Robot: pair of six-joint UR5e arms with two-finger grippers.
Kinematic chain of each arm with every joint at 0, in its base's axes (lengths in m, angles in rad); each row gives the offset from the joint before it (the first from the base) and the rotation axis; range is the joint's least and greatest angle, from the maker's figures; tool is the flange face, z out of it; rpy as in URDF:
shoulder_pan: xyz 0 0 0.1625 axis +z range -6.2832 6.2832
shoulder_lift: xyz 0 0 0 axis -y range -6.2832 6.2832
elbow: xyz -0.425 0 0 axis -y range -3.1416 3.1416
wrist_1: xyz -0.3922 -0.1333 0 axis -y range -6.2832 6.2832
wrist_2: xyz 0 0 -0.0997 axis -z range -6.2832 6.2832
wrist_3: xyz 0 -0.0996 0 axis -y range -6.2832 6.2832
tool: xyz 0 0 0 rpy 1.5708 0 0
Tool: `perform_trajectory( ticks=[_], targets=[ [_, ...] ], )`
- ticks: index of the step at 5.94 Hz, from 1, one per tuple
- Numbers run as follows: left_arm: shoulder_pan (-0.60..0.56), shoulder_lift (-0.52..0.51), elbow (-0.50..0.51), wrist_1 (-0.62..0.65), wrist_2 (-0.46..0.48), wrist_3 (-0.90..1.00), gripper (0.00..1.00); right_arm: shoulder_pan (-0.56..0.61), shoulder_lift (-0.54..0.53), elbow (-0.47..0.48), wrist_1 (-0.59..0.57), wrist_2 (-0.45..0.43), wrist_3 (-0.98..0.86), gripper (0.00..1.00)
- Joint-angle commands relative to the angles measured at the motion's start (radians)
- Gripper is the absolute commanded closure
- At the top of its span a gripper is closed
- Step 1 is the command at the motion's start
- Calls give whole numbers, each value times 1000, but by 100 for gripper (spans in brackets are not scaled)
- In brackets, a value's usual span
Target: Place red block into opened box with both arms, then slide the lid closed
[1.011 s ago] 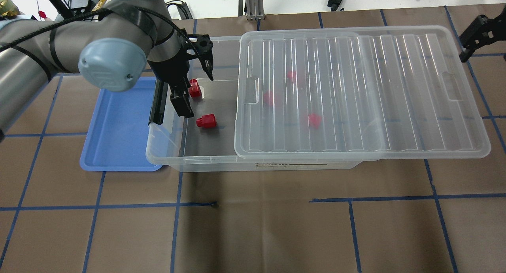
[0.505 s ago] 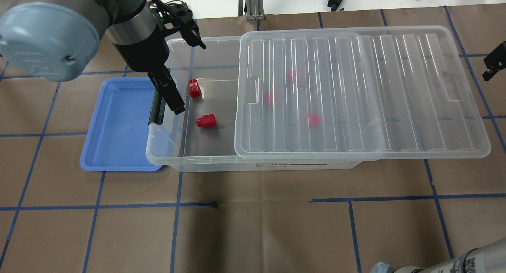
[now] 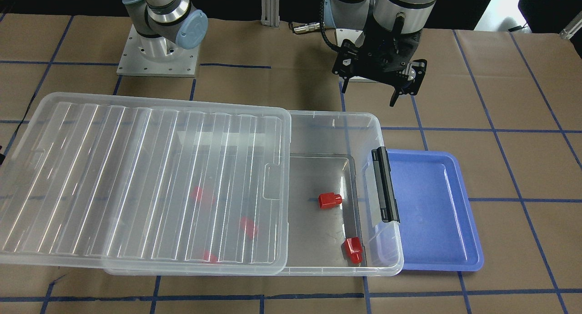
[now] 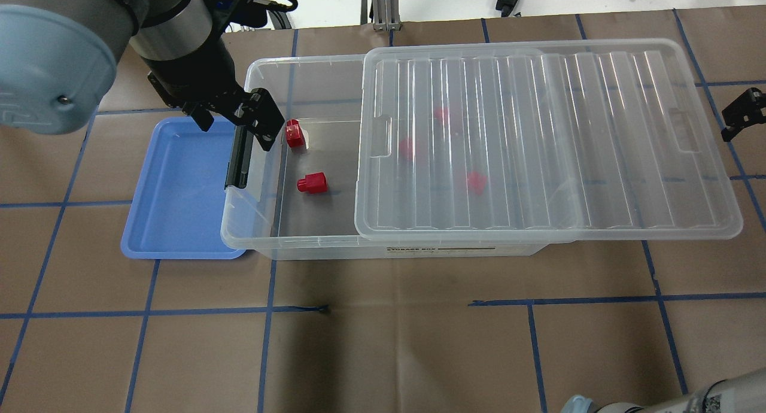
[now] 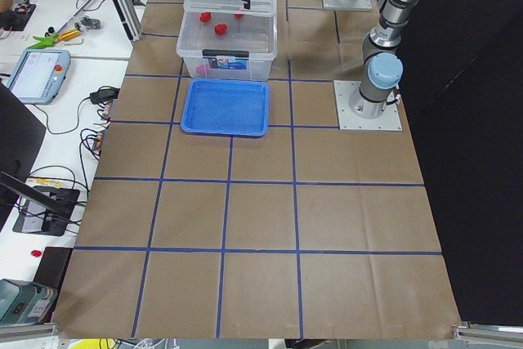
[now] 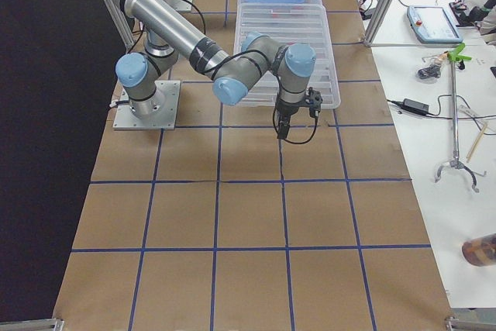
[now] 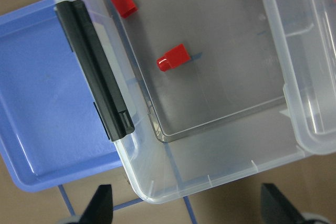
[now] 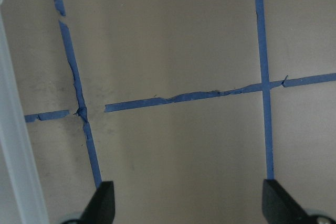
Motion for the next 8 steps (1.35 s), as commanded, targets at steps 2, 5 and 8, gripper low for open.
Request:
perform_trajectory(
  ticks=[2, 5, 8],
  targets=[
    [25, 9, -1, 58, 8, -225, 1, 32, -79, 122, -13, 15, 34, 0],
    [30, 11, -1, 58, 7, -223, 1, 107, -91, 127, -11, 15, 95, 0],
    [30, 12, -1, 58, 10, -222, 1, 200, -111, 174, -11, 17, 239, 0]
  ],
)
